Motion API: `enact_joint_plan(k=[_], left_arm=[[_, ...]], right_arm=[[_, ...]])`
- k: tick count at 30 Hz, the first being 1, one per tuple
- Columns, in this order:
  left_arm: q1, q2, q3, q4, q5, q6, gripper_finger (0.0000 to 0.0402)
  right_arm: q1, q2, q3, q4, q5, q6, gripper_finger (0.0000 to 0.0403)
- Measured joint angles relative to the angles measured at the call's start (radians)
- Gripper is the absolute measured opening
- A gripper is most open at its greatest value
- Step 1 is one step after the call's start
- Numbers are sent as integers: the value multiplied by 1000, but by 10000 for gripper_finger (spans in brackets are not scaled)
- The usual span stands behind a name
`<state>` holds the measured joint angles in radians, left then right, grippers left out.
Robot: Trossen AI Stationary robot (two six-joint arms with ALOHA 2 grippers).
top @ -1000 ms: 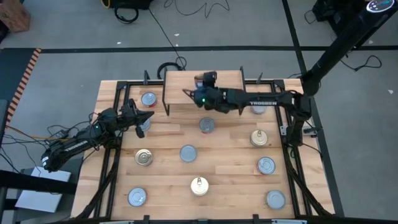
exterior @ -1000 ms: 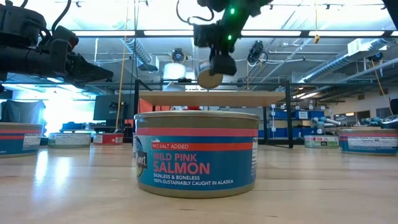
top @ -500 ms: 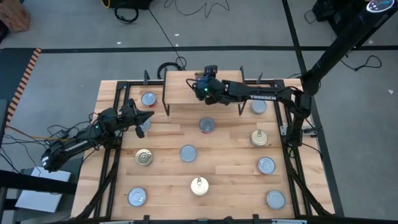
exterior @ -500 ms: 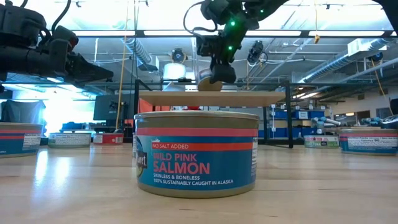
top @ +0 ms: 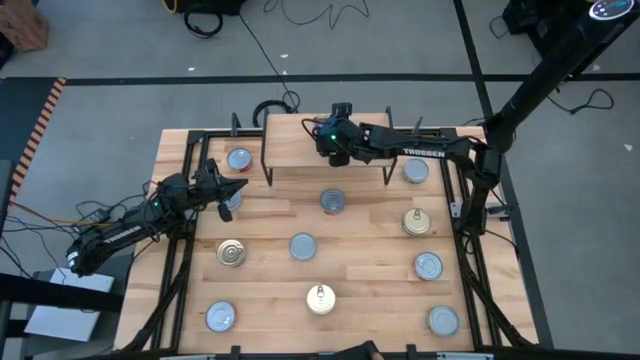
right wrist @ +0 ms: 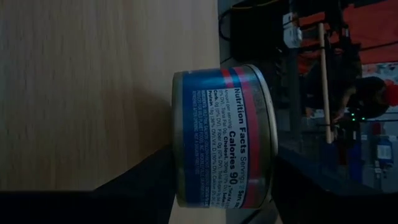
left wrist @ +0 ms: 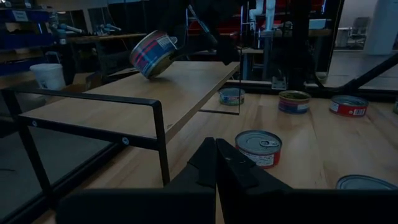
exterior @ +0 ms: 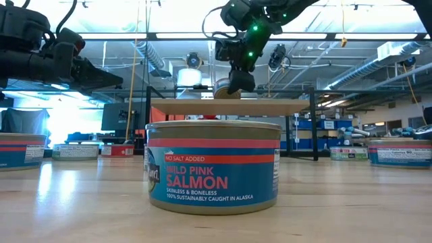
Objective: Stack canned seafood by type on shelf
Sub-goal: Put the blue pink tuna can on the shelf
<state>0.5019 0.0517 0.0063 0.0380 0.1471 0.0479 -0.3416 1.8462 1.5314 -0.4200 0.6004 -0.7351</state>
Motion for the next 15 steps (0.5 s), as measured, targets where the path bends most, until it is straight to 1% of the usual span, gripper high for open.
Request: enact_joint_plan(k=[4,10,15], left_arm=[[0,0,0,0,0,0,4],[0,0,0,-3,0,0,4],[0,0,0,-3,0,0,4]], right_arm=[[0,0,0,-4,-9,6,240],[-6,0,0,-9,-81,70,264],[-26,0,0,-35,-89,104,276]])
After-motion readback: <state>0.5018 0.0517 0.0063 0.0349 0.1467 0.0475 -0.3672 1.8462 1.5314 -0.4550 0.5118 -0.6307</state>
